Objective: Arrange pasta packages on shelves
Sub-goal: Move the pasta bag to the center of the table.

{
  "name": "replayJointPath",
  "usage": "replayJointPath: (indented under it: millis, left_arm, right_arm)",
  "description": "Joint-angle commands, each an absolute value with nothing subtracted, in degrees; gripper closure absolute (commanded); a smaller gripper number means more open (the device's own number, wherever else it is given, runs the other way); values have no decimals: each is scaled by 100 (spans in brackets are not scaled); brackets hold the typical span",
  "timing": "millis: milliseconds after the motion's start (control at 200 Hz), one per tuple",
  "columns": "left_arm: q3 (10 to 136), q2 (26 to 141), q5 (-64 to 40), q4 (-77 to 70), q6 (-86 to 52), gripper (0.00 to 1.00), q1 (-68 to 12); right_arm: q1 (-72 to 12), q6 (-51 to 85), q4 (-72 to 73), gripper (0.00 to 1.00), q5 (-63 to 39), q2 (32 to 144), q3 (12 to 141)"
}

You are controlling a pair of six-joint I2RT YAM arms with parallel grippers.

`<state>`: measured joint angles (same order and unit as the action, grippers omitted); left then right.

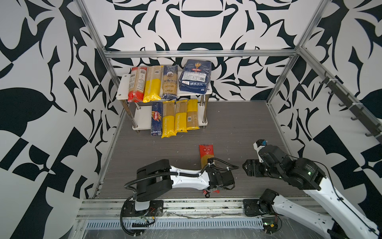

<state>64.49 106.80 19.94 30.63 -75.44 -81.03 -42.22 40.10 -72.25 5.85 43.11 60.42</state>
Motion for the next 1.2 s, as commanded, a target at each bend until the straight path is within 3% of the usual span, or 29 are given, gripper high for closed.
replayJointPath:
  millis: [0, 195, 560, 795, 935, 1035, 1195]
  left_arm:
    - [5599, 11407, 932, 3068, -8214, 14, -8165]
    - [5300, 11628, 881, 2793, -8312, 38, -8135]
    - [4177, 10603, 1466, 3189, -7616, 38, -7003]
    - [4282, 10097, 1852, 3745, -6494, 38, -6043]
    - [4376, 10108, 1828, 3820, -6235, 30, -5910]
    - [4380, 10014, 1813, 3868, -6267, 1, -5915]
    - [4120, 9443, 2010, 3609, -6830, 1, -6120]
  right_arm:
    - [-4221, 3864, -7243, 18, 686, 4372, 6298]
    - [-4220, 3709, -7269, 18, 669, 4534, 6490]
    - [-4219, 3700, -7175, 19, 782, 4700, 6609]
    - [-4202, 3713, -6996, 19, 782, 4925, 6700]
    - [-4185, 3675, -6983, 18, 816, 5061, 6848]
    - [-4169, 3635, -6937, 18, 827, 5162, 6932]
    - [-4106, 3533, -6853, 18, 767, 5336, 6978]
